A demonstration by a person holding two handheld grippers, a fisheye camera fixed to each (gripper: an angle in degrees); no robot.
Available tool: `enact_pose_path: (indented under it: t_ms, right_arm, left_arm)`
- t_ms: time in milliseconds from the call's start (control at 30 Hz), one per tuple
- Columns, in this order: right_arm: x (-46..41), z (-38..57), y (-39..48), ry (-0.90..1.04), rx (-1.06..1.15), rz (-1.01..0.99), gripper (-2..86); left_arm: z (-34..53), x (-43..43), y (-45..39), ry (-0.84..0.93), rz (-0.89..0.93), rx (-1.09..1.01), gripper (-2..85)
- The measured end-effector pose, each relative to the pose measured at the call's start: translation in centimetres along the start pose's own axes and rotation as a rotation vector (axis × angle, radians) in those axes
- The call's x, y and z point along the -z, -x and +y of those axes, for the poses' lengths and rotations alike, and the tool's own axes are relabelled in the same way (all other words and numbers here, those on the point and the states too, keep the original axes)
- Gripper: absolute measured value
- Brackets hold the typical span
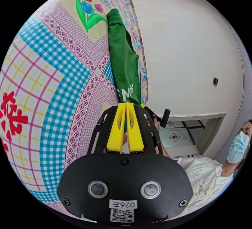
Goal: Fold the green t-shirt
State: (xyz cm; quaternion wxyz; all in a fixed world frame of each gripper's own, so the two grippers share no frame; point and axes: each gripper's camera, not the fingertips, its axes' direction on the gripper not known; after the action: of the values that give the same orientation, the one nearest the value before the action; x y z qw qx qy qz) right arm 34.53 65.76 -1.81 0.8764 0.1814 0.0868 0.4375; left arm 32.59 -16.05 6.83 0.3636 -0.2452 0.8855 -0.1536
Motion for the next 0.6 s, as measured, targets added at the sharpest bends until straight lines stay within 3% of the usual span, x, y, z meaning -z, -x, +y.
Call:
enact_pose_path:
  t_ms: [200,433,600]
  right_arm:
    - [4.2,5.4,1.6,-0.163,-0.049,0.019,3.4]
    - [3.8,6.7,10.2,-0.21,0.19,-0.051,-0.8]
    - [1.0,6.4,14.1,-0.152,0.34,-0.126,-0.8]
  left_arm:
    - [3.5,2.4,-3.3,-0.047,-0.102,-0.146,-1.0]
    - [9.4,5.6,-10.1,-0.217,-0.219,-0.33,-1.0]
    - [15.0,9.2,-16.3,-0.399,-0.422,-0.467,-0.9]
